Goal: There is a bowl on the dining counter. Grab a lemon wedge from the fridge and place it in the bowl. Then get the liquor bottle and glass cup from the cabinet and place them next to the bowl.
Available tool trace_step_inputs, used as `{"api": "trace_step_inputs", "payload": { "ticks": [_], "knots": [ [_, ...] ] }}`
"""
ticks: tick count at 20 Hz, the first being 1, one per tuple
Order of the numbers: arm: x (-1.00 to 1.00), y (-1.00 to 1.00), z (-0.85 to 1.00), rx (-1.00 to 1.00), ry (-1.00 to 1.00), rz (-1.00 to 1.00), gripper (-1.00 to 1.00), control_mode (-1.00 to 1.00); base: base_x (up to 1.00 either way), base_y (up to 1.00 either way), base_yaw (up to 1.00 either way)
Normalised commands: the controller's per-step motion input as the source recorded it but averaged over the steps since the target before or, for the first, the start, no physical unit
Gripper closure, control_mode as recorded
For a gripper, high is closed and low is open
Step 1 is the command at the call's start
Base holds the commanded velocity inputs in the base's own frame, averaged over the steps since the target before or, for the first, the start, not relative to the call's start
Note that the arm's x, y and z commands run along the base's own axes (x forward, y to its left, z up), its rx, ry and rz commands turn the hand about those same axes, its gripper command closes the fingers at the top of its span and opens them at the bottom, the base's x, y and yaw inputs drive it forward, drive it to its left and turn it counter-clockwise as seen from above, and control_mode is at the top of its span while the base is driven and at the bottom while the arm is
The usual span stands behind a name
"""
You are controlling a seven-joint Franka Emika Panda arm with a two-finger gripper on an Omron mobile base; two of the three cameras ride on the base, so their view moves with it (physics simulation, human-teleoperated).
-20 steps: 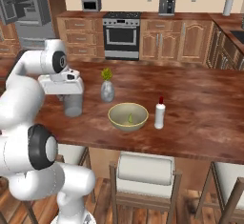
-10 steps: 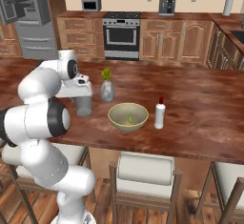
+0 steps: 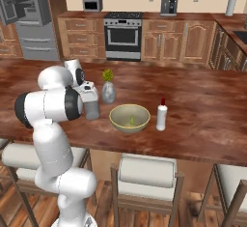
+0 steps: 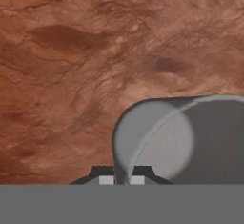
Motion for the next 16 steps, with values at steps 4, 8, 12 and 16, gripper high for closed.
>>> {"api": "trace_step_inputs", "payload": {
  "ticks": [4, 8, 12, 16],
  "knots": [
    [0.48, 0.0, -0.47, -0.02, 0.0, 0.0, 1.0, -1.0, 0.0, 0.0, 0.0],
    [0.37, 0.0, -0.41, 0.0, 0.0, 0.0, 1.0, -1.0, 0.0, 0.0, 0.0],
    [0.24, -0.09, -0.34, 0.0, 0.0, 0.0, 1.0, -1.0, 0.0, 0.0, 0.0],
    [0.1, -0.19, -0.24, 0.0, 0.0, 0.0, 1.0, -1.0, 0.0, 0.0, 0.0]
  ]
}}
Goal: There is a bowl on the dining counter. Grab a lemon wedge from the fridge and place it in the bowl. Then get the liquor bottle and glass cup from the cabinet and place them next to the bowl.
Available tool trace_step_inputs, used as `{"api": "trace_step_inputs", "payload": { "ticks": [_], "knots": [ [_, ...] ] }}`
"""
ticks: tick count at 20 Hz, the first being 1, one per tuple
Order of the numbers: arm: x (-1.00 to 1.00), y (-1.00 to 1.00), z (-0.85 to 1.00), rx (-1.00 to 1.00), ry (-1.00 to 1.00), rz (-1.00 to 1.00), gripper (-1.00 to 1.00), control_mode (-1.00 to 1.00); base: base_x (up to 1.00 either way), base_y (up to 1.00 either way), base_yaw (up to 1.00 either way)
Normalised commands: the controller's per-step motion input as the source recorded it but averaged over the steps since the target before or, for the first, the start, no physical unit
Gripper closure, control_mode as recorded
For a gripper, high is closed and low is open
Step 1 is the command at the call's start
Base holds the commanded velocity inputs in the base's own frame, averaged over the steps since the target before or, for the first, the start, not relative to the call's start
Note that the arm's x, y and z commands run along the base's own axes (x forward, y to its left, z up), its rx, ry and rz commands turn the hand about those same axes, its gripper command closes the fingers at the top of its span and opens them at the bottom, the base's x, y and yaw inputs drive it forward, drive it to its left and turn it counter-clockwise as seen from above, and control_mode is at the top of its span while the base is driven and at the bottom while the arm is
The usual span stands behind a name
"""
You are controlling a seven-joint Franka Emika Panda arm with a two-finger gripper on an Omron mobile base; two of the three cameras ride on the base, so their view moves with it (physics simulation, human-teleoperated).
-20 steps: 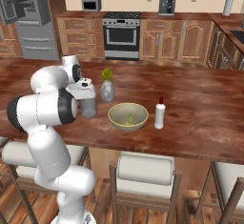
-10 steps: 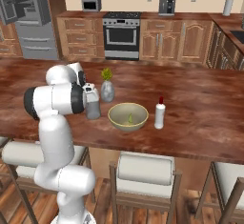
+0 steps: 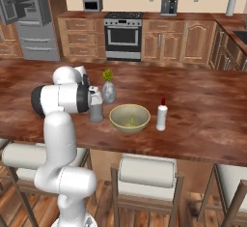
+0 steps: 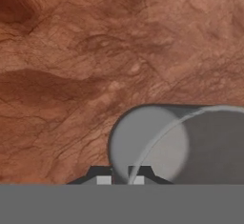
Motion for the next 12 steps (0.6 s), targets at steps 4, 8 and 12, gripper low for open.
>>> {"api": "trace_step_inputs", "payload": {
  "ticks": [4, 8, 12],
  "knots": [
    [0.06, -0.22, -0.16, 0.0, -0.03, 0.0, 1.0, -1.0, 0.0, 0.0, 0.0],
    [0.02, -0.32, -0.11, 0.0, -0.05, 0.0, 1.0, -1.0, 0.0, 0.0, 0.0],
    [0.0, -0.33, -0.07, 0.0, -0.05, 0.0, 1.0, -1.0, 0.0, 0.0, 0.0]
  ]
}}
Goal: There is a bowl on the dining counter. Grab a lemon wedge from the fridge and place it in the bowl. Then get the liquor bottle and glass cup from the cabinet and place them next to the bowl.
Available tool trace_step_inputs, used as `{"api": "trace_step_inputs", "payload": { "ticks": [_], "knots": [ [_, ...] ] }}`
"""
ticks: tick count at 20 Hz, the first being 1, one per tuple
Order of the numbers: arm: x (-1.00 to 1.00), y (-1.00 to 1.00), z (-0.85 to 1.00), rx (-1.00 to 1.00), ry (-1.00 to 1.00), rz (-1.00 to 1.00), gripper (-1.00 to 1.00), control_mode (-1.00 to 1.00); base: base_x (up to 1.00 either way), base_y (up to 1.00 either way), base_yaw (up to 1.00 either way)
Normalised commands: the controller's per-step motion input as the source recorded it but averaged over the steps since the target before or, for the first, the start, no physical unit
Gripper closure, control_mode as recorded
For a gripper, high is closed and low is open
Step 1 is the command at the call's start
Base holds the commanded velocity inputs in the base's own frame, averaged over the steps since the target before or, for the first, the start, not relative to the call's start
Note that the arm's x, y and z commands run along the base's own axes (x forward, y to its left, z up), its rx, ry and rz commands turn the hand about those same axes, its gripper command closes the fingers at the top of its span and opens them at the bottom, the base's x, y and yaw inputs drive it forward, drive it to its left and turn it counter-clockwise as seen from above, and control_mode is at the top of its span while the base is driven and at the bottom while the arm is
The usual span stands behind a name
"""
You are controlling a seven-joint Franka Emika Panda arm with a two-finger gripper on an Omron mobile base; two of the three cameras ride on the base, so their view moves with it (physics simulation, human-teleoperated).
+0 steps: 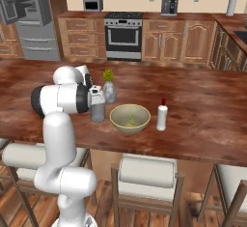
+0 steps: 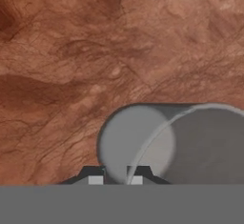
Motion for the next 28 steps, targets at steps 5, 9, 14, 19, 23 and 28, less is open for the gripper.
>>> {"api": "trace_step_inputs", "payload": {
  "ticks": [5, 9, 14, 19, 23, 28],
  "knots": [
    [0.0, -0.27, -0.04, 0.0, -0.06, 0.0, 1.0, -1.0, 0.0, 0.0, 0.0],
    [0.0, -0.2, -0.04, 0.0, -0.05, 0.0, 1.0, -1.0, 0.0, 0.0, 0.0],
    [0.0, -0.01, -0.15, 0.0, -0.01, 0.0, -1.0, -1.0, 0.0, 0.0, 0.0],
    [0.0, 0.0, -0.08, 0.0, 0.0, 0.0, -1.0, -1.0, 0.0, 0.0, 0.0],
    [0.0, 0.0, 0.02, 0.0, 0.0, 0.0, -1.0, -1.0, 0.0, 0.0, 0.0],
    [-0.09, 0.0, 0.41, 0.0, -0.07, 0.0, -1.0, -1.0, 0.0, 0.0, 0.0]
  ]
}}
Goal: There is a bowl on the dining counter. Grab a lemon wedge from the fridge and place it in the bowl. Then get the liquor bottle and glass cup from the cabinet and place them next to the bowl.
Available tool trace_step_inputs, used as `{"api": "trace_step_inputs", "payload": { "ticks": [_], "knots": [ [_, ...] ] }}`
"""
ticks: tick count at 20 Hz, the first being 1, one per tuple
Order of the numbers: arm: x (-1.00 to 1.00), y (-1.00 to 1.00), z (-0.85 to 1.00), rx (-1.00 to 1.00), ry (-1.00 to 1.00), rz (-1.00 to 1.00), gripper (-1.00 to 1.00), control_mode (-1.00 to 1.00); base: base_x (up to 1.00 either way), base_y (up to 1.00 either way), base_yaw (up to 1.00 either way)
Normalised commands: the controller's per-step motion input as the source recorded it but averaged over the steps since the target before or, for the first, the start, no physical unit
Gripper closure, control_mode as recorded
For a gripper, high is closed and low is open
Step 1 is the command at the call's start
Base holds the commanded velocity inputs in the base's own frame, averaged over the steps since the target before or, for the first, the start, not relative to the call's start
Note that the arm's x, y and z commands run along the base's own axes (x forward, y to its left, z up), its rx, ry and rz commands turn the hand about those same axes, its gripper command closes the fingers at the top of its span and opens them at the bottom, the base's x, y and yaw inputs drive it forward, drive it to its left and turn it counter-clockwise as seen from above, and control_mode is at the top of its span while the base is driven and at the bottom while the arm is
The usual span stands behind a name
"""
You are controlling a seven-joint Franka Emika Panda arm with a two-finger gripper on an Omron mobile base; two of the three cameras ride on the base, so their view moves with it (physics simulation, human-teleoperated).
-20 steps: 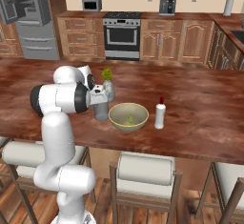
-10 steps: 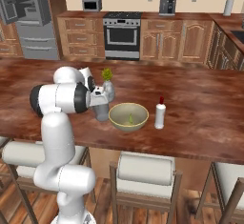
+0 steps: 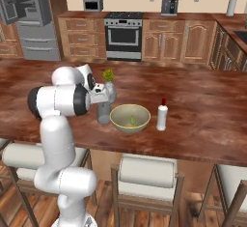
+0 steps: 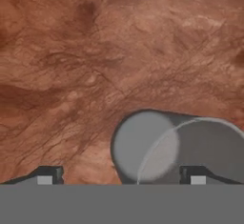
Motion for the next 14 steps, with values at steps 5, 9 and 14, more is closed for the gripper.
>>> {"api": "trace_step_inputs", "payload": {
  "ticks": [5, 9, 14],
  "knots": [
    [-0.34, -0.09, 0.9, 0.0, -0.21, 0.0, -1.0, -1.0, 0.0, 0.0, 0.0],
    [-0.65, -0.33, 1.0, 0.0, -0.29, 0.0, -1.0, -1.0, 0.0, 0.0, 0.0],
    [-0.95, -0.47, 0.96, 0.01, -0.2, 0.0, -1.0, -1.0, 0.0, 0.0, 0.0]
  ]
}}
